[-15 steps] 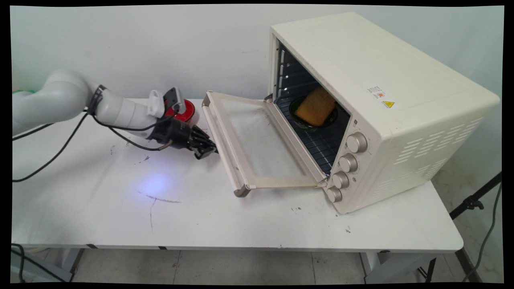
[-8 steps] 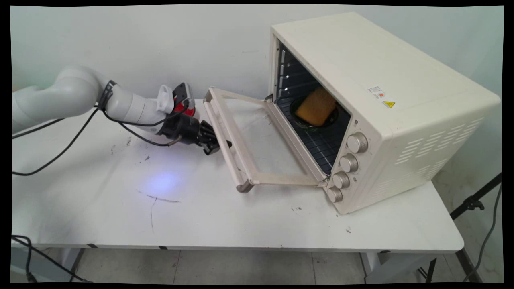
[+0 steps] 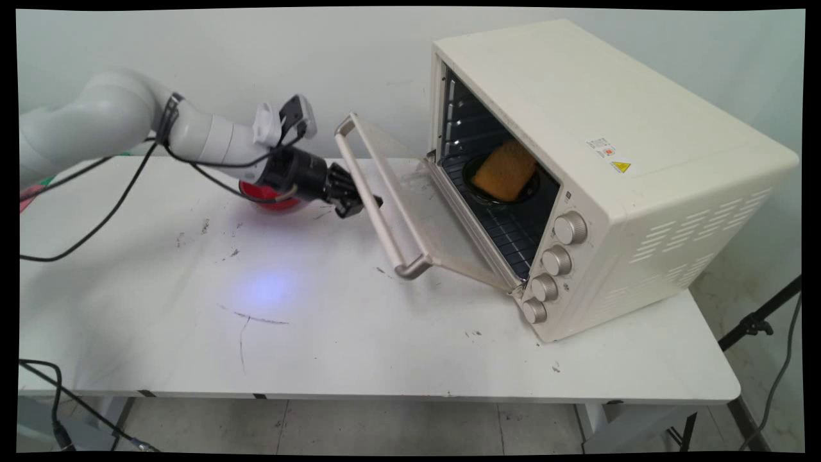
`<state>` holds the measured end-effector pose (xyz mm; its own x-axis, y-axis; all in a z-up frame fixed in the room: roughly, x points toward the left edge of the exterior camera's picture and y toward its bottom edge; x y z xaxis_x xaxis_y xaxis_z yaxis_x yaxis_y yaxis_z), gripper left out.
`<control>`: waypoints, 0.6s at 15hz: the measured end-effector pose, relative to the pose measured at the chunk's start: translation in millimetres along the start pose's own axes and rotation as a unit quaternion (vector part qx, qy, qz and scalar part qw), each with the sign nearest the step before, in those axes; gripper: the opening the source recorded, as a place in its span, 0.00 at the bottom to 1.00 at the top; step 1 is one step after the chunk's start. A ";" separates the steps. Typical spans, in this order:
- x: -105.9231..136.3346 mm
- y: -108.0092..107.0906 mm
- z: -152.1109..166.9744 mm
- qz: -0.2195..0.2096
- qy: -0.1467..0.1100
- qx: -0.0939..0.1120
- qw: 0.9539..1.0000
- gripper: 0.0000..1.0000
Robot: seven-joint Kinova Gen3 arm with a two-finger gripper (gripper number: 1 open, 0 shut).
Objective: Close the oven
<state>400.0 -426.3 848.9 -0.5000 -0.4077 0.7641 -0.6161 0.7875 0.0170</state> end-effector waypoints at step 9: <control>57.1 -7.1 -18.5 0.000 0.032 0.007 0.999 0.00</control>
<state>387.0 -446.7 904.3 -0.4604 -0.3775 0.8035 -0.6245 0.7810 0.0091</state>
